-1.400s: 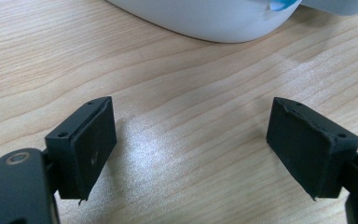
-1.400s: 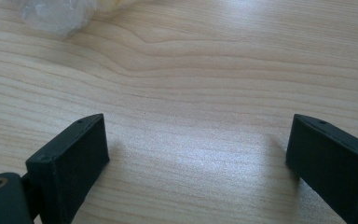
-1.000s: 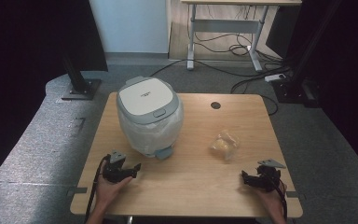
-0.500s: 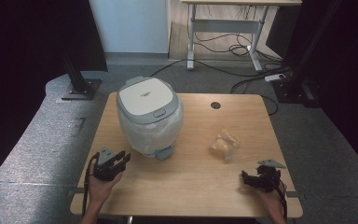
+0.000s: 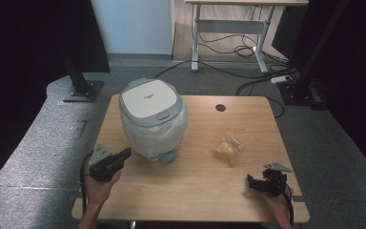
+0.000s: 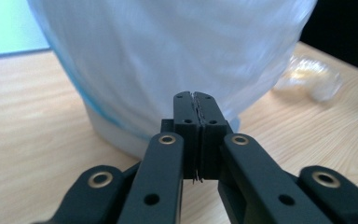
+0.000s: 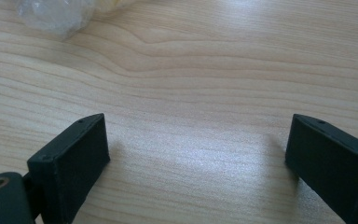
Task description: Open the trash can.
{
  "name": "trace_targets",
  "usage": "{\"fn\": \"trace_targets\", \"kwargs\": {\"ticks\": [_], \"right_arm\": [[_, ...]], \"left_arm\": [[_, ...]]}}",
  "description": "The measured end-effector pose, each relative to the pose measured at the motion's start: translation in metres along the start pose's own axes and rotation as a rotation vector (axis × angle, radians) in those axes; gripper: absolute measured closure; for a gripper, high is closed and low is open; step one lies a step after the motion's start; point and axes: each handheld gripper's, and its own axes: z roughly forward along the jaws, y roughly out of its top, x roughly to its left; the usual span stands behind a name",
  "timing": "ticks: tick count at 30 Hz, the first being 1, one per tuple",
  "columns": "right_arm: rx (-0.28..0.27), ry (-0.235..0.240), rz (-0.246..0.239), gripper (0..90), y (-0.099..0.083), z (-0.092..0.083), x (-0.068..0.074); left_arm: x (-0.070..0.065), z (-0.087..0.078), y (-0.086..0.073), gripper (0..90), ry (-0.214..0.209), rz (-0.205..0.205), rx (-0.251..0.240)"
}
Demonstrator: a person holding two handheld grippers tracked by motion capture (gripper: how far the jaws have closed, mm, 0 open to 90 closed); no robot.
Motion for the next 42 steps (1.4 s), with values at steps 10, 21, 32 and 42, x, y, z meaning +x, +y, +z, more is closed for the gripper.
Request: {"fn": "trace_targets", "kwargs": {"ticks": [10, 21, 32, 42], "right_arm": [[0.0, -0.003, 0.003, 5.9, 0.0, 0.0, 0.0], [-0.001, -0.006, 0.005, 6.1, -0.001, -0.001, 0.0], [-0.001, -0.006, 0.005, 6.1, -0.001, -0.001, 0.0], [-0.002, -0.006, 0.005, 6.1, -0.001, -0.001, 0.0]], "left_arm": [[-0.007, -0.006, 0.025, 89.7, -0.028, 0.008, -0.049], [-0.014, -0.002, 0.058, 89.8, -0.058, 0.018, -0.092], [-0.019, 0.009, 0.079, 89.7, -0.072, 0.041, -0.098], [-0.025, 0.022, 0.094, 89.8, -0.1, 0.053, -0.094]]}}
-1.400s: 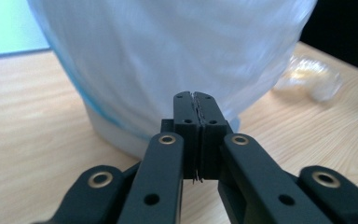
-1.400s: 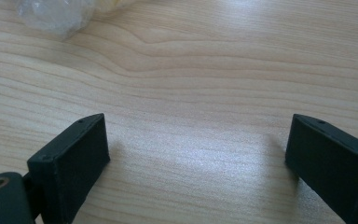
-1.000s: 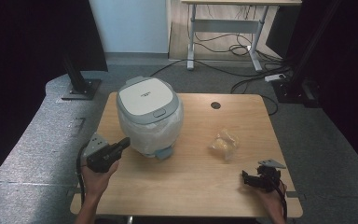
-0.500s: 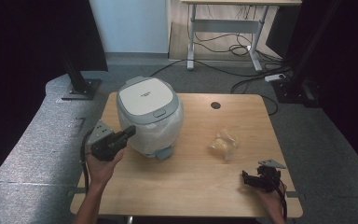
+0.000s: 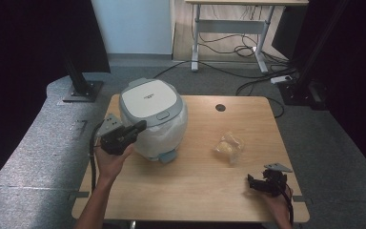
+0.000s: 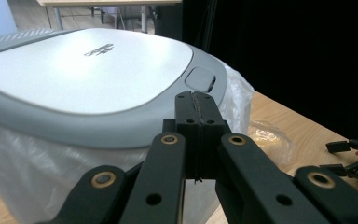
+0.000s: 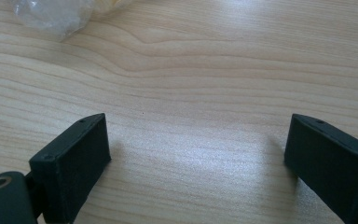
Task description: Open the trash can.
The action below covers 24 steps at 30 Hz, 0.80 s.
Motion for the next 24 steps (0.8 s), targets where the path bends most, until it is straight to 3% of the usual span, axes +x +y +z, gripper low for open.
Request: {"fn": "trace_targets", "kwargs": {"ticks": [8, 24], "right_arm": [[0.001, 0.0, -0.001, 6.1, 0.0, 0.0, 0.0], [0.001, 0.0, 0.001, 6.1, 0.0, 0.0, 0.0]], "left_arm": [[-0.002, 0.016, 0.007, 89.8, -0.015, 0.003, 0.014], [-0.008, 0.033, 0.015, 89.8, -0.033, 0.007, 0.016]]}}
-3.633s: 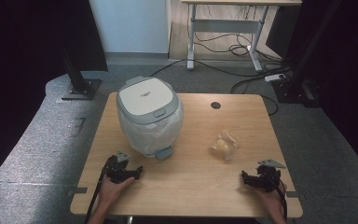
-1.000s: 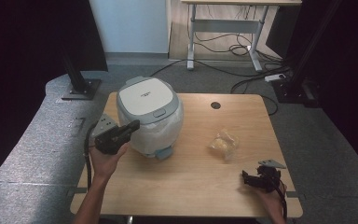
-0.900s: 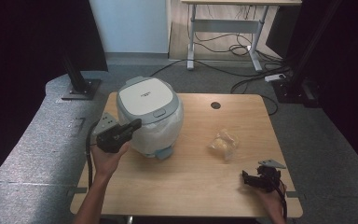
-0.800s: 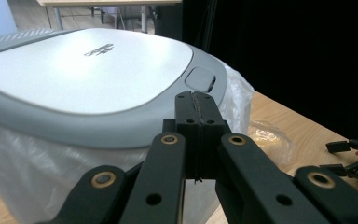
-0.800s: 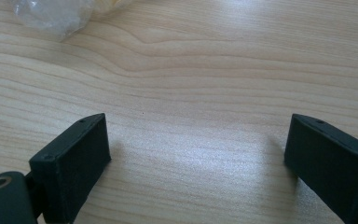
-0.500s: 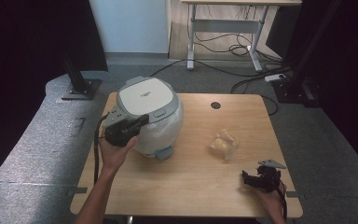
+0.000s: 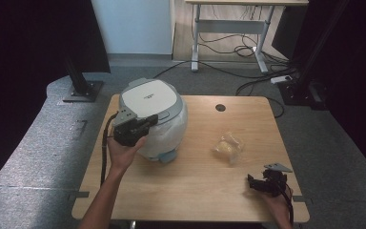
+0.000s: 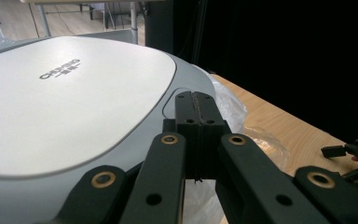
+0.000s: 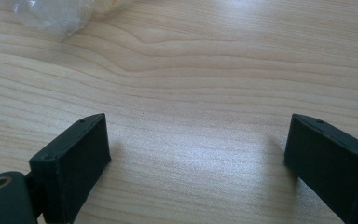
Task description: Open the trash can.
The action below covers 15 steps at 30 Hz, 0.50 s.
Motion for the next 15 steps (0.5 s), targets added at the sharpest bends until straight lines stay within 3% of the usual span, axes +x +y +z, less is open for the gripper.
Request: {"fn": "trace_targets", "kwargs": {"ticks": [15], "right_arm": [[0.001, 0.0, 0.001, 6.1, 0.0, 0.0, 0.0]], "left_arm": [[-0.001, 0.017, 0.012, 89.8, 0.0, 0.002, 0.016]]}}
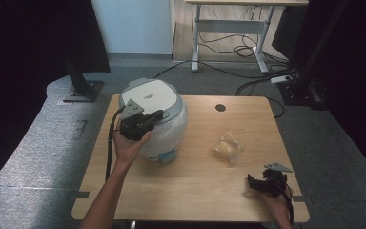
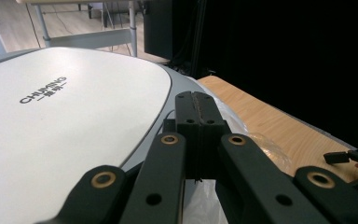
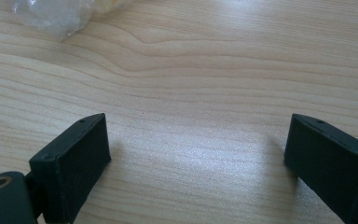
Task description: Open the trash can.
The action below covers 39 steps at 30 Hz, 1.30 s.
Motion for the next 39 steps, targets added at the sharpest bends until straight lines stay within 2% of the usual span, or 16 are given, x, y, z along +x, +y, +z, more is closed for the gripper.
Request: {"fn": "trace_targets", "kwargs": {"ticks": [6, 27, 29, 33, 34, 39], "right_arm": [[0.0, 0.0, -0.002, 6.1, 0.0, 0.0, -0.0001], [0.0, 0.0, -0.001, 6.1, 0.0, 0.0, 0.0], [0.0, 0.0, -0.002, 6.1, -0.0001, 0.0, -0.0001], [0.001, 0.0, 0.0, 6.1, 0.0001, -0.0001, 0.0], [0.0, 0.0, -0.001, 6.1, 0.0, 0.0, 0.0], [0.0, 0.0, -0.001, 6.1, -0.0001, -0.0001, -0.0001]], "left_arm": [[0.0026, 0.0055, -0.002, 89.8, 0.006, -0.007, 0.017], [0.0042, 0.0065, -0.0055, 90.0, -0.016, -0.026, 0.006], [0.0029, 0.0067, -0.0056, 90.0, -0.01, -0.014, 0.009], [0.0043, 0.0069, -0.0047, 90.0, -0.011, -0.027, 0.014], [0.0063, 0.0072, -0.0046, 90.0, -0.027, -0.045, 0.014], [0.0045, 0.0071, -0.0027, 90.0, -0.015, -0.036, 0.022]]}}
